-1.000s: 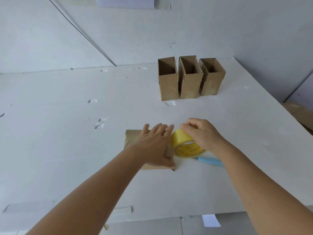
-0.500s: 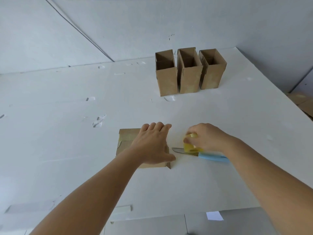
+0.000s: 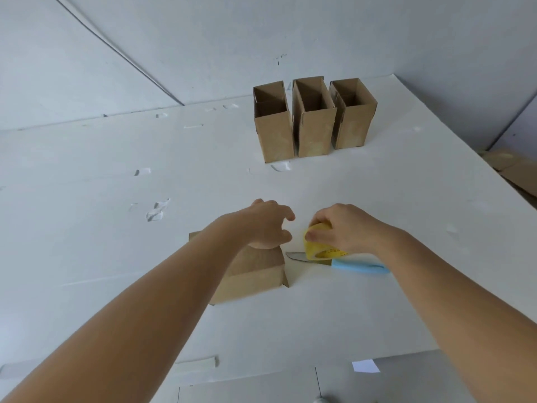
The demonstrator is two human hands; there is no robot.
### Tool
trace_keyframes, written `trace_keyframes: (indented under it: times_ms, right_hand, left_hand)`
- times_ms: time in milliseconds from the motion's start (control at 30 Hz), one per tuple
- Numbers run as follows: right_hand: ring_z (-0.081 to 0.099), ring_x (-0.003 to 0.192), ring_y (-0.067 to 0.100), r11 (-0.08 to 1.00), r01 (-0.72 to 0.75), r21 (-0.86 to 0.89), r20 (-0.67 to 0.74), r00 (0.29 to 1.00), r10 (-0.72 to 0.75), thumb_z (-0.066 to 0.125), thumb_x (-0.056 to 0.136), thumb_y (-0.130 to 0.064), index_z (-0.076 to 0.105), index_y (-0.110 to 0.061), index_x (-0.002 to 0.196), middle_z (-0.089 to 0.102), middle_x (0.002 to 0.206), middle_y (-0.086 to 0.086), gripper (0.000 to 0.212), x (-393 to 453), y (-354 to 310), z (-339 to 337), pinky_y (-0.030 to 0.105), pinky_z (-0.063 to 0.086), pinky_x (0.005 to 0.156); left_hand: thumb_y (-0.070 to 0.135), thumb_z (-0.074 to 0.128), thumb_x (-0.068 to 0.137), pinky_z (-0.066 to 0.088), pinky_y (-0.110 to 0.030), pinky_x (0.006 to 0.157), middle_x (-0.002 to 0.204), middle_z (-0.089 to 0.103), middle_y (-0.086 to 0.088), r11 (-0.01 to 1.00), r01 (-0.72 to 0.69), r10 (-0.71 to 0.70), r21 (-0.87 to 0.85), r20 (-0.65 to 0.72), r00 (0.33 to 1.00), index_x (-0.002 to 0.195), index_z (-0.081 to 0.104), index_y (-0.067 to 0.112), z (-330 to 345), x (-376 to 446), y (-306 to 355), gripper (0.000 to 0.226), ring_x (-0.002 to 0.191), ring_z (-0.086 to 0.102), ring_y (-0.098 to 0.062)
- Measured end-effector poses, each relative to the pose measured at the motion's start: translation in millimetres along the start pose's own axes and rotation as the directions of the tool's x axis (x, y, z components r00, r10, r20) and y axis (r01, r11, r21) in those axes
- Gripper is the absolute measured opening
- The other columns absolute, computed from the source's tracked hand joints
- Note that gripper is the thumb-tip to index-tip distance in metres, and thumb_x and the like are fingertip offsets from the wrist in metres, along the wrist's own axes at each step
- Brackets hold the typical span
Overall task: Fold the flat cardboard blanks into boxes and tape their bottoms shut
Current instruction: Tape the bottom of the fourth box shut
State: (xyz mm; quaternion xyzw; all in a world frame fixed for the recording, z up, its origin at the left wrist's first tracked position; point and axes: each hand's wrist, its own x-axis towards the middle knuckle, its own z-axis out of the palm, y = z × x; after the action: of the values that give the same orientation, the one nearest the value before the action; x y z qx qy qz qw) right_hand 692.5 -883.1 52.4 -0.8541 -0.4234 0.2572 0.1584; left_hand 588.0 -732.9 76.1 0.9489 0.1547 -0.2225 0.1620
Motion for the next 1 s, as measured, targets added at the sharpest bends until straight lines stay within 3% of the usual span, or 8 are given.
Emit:
trace_keyframes:
  times_ms: [233,400,533,633,733,833,900,1000]
  right_hand:
    - [0.057,0.084,0.016,0.993,0.053,-0.106,-0.068,0.996,-0.061,0.041,0.095,-0.038,0.057,-0.025,0.110,0.061,0.095,-0.004,0.025,-1.5,-4.1,-10.9,0.029,0.046,0.070]
    - [0.053,0.076,0.018,0.966,0.162,-0.201,-0.192,0.960,-0.201,0.036,0.094,-0.029,0.044,-0.024,0.098,0.059,0.084,0.000,0.011,2.2,-3.1,-10.7,0.033,0.046,0.065]
    - [0.051,0.099,0.014,0.976,0.214,-0.043,-0.311,0.925,-0.217,0.039,0.097,-0.027,0.052,-0.021,0.113,0.056,0.102,-0.009,0.022,1.3,1.1,-8.1,0.027,0.044,0.082]
    - [0.042,0.115,0.010,0.958,0.223,0.178,-0.526,0.845,-0.099,0.040,0.099,-0.020,0.049,-0.012,0.129,0.049,0.119,-0.006,0.032,-3.4,13.3,-0.9,0.020,0.032,0.094]
    - [0.051,0.102,0.021,0.915,0.087,0.394,-0.679,0.698,0.226,0.039,0.097,-0.009,0.053,-0.005,0.110,0.055,0.107,0.003,0.020,-6.7,38.0,20.5,0.017,0.030,0.077]
    - [0.053,0.105,0.026,0.925,-0.213,0.313,-0.442,0.830,0.341,0.044,0.089,-0.006,0.058,-0.011,0.106,0.056,0.107,0.007,0.022,-8.5,65.0,55.4,0.026,0.038,0.080]
    - [0.050,0.113,0.027,0.972,-0.220,0.084,-0.237,0.943,0.234,0.050,0.088,-0.013,0.059,-0.017,0.118,0.055,0.118,0.007,0.031,-12.5,68.5,76.8,0.029,0.039,0.093]
    - [0.046,0.109,0.023,0.982,-0.150,-0.111,-0.213,0.969,0.124,0.054,0.091,-0.028,0.055,-0.027,0.125,0.051,0.117,0.002,0.034,-13.2,59.1,90.8,0.030,0.039,0.090]
  left_hand:
    - [0.028,0.063,0.087,0.046,-0.021,0.069,0.087,0.070,0.009,0.957,-0.027,0.056,-0.289,0.091,0.994,0.126,0.056,0.030,-7.8,23.3,19.5,0.039,0.075,0.065,-0.005]
    - [0.021,0.067,0.084,0.049,-0.021,0.075,0.084,0.073,0.007,0.902,-0.001,0.051,-0.431,0.105,0.993,0.111,0.066,0.030,-8.3,24.9,13.1,0.029,0.067,0.065,-0.002]
    - [0.023,0.071,0.083,0.049,-0.019,0.069,0.074,0.070,0.008,0.861,0.032,-0.017,-0.507,0.034,0.999,0.104,0.069,0.029,-6.1,26.3,5.5,0.022,0.062,0.063,-0.001]
    - [0.022,0.071,0.082,0.054,-0.026,0.078,0.076,0.072,0.006,0.827,0.040,-0.027,-0.561,0.032,0.999,0.102,0.071,0.029,-4.7,28.3,1.5,0.021,0.067,0.065,-0.004]
    - [0.019,0.071,0.082,0.053,-0.030,0.085,0.081,0.074,0.002,0.809,0.039,-0.025,-0.587,0.031,0.999,0.103,0.071,0.028,-3.5,30.1,0.8,0.023,0.072,0.067,-0.005]
    - [0.018,0.071,0.082,0.053,-0.032,0.086,0.079,0.074,0.003,0.798,0.034,-0.026,-0.602,0.021,0.999,0.104,0.071,0.028,-2.1,30.8,0.6,0.024,0.073,0.068,-0.006]
    - [0.018,0.071,0.082,0.053,-0.033,0.086,0.079,0.074,0.003,0.791,0.030,-0.032,-0.610,0.007,0.999,0.102,0.071,0.028,-1.6,31.1,0.0,0.022,0.073,0.068,-0.008]
    - [0.019,0.072,0.082,0.053,-0.033,0.085,0.080,0.074,0.000,0.776,0.020,-0.034,-0.631,-0.010,0.999,0.100,0.072,0.025,-0.4,31.0,-0.1,0.019,0.072,0.067,-0.009]
